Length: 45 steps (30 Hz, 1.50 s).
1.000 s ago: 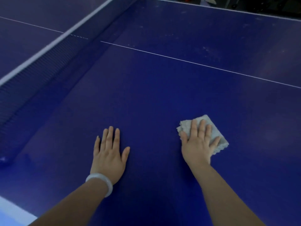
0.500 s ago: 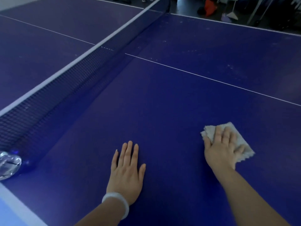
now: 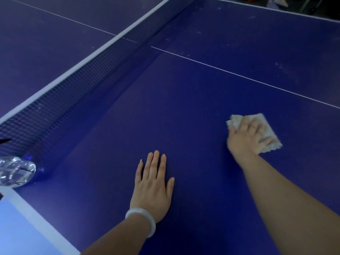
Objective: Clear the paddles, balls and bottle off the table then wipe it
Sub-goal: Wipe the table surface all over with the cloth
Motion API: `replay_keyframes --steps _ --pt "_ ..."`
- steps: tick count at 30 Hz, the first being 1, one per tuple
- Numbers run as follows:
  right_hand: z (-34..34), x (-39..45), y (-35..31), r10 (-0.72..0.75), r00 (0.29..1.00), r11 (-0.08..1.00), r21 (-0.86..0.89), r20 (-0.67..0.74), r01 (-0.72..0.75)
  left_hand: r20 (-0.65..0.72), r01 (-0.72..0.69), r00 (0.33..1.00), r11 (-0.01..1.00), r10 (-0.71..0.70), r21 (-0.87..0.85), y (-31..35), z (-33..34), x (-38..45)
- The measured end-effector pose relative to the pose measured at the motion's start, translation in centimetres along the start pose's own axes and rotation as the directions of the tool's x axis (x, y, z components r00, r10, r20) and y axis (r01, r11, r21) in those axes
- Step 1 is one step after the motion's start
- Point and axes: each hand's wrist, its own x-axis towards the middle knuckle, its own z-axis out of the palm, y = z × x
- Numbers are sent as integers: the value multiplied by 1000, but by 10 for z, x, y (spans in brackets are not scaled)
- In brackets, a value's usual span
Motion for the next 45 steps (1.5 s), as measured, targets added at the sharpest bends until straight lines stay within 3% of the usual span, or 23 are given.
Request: replay_keyframes --steps 2,4,6,7,9,12,14,16,20,22,29,32,38,39,41,43,45 --pt "13 -28 -35 -218 976 976 -8 -25 218 2 -5 1000 1000 5 4 0 -1 0" --pt "31 -72 -50 -509 859 860 -78 -49 505 7 -15 1000 1000 15 19 0 0 0" --pt "41 -107 -35 -652 758 752 -155 -25 641 -3 -13 1000 1000 13 24 0 -2 0" --pt "42 -113 -16 -666 746 734 -178 -1 655 -5 -13 1000 1000 13 18 0 -2 0" --pt "38 -111 33 -589 808 795 -175 2 580 -11 -14 1000 1000 14 0 0 -2 0" --pt "15 -97 119 -152 988 988 -33 -18 151 -13 -14 1000 1000 14 -13 1 -2 -2" --pt "5 -104 152 145 989 989 12 -4 -145 -22 -13 1000 1000 13 -3 2 -1 -2" --pt "9 -127 143 221 975 975 14 4 -221 -36 -16 999 1000 16 11 2 0 -1" --pt "41 -183 101 -172 984 981 -102 -41 168 -66 -17 998 1000 18 13 0 3 -3" --pt "41 -185 100 -278 961 952 -140 -12 273 -65 -23 998 1000 24 17 2 2 -3" --pt "32 -172 110 -373 925 919 -107 73 379 11 -148 989 986 148 83 47 5 -58" --pt "34 -190 122 -403 913 909 -93 60 407 31 -88 996 994 86 64 80 16 -105" --pt "44 -266 220 -555 832 821 -164 -4 547 34 -56 998 994 53 95 100 24 -140" --pt "43 -265 245 -502 864 852 -193 -39 486 28 -53 998 994 51 95 99 25 -141" --pt "38 -259 292 -176 981 980 -110 -84 166 19 -47 999 995 45 91 100 27 -141" --pt "34 -258 307 198 978 980 30 -64 -196 14 -41 999 995 40 86 101 27 -141" --pt "34 -269 281 305 945 952 79 -118 -297 2 -39 999 995 39 88 102 26 -141"
